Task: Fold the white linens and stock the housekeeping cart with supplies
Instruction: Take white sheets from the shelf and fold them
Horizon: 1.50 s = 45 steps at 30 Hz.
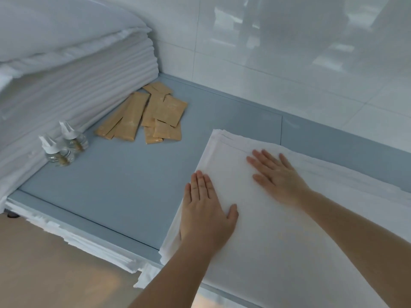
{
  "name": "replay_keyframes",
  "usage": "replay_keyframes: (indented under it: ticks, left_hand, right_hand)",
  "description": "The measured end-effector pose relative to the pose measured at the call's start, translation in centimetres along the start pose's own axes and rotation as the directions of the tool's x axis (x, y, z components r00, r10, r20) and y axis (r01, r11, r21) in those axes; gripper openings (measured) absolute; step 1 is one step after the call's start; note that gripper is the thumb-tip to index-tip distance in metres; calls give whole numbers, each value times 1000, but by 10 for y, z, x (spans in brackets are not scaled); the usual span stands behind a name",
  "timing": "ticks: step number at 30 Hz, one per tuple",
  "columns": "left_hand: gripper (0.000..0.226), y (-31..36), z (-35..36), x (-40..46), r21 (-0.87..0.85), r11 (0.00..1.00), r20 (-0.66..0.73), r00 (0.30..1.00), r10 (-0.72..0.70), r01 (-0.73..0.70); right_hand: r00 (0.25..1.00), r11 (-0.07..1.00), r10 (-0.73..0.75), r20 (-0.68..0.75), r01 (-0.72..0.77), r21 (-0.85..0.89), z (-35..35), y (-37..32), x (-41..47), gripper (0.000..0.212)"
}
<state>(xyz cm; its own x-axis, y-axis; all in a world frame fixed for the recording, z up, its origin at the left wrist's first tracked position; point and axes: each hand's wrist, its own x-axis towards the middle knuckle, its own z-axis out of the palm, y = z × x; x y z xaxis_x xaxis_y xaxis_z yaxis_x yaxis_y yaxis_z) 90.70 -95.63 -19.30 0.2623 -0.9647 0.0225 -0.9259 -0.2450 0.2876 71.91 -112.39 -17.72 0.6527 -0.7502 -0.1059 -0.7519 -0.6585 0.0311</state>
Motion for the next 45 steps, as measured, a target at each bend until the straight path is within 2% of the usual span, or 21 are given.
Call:
replay_keyframes:
  ticks: [1,3,5,7,10,11,13,16,19,21,23,24,25,27,29,30,32,35,40,42,45]
  left_hand:
    - [93,0,1,0,10,1000,-4,1000,1,-1]
    - [93,0,2,0,25,1000,-13,1000,-3,4]
    - [93,-2,-1,1,28,1000,-18,1000,9,-8]
    - [81,-1,-6,0,44,995,-13,996,84,-84]
    - [54,20,-6,-12,7,973,-28,972,232,-232]
    - [54,35,-3,-20,-14,967,-22,967,254,-254]
    - [61,78,7,-44,-52,953,14,954,299,-298]
    - [75,150,29,-84,-76,924,77,921,381,-376]
    - [81,187,43,-108,-59,933,124,925,359,-354]
    - [83,192,46,-111,-39,940,111,933,342,-340]
    - [86,191,48,-109,-34,936,116,929,353,-351]
    - [87,191,49,-108,-31,932,123,924,362,-361]
    - [88,189,50,-105,-24,928,134,919,371,-371]
    - [91,189,50,-99,5,916,159,904,396,-402]
    - [94,187,49,-88,32,899,173,888,426,-438]
    - [95,185,48,-81,48,888,172,880,444,-457]
    - [96,181,46,-66,78,855,188,850,492,-513]
    - [96,167,42,-43,97,790,233,785,574,-606]
    - [84,141,32,1,138,560,334,571,750,-817]
    - [75,134,28,18,142,499,345,516,784,-855]
    - [57,126,22,40,139,463,352,481,803,-875]
  right_hand:
    - [991,991,134,18,-133,-17,-1,28,-6,56]
    - [912,912,407,54,-403,-76,-6,73,-18,58]
    - [865,858,500,-52,-503,-104,-9,79,-28,56]
    - [928,941,334,-166,-340,-4,-6,51,-40,51]
    - [989,992,-87,-121,97,82,1,-8,-66,51]
    - [985,985,-152,-78,157,69,4,-20,-73,51]
    - [990,989,-135,-35,137,53,8,-19,-76,50]
    - [999,998,-2,-32,4,61,5,17,-75,49]
    - [978,976,206,-36,-203,76,10,83,-93,49]
    - [895,891,446,-9,-443,101,16,129,-120,51]
    - [753,749,657,34,-657,87,18,158,-146,52]
    - [701,698,713,33,-713,62,18,163,-154,53]
    - [687,686,726,8,-726,43,19,161,-157,53]
    - [778,781,625,-62,-621,70,16,145,-159,52]
    - [908,907,413,-67,-403,122,14,125,-157,52]
    - [941,936,334,-44,-326,128,14,117,-156,52]
    - [949,940,316,16,-315,134,15,112,-153,53]
    - [912,907,404,68,-409,103,20,113,-163,58]
    - [897,895,430,99,-439,85,25,98,-184,64]
    - [910,907,403,98,-412,85,25,89,-193,66]
    - [944,943,320,76,-325,70,26,77,-206,63]
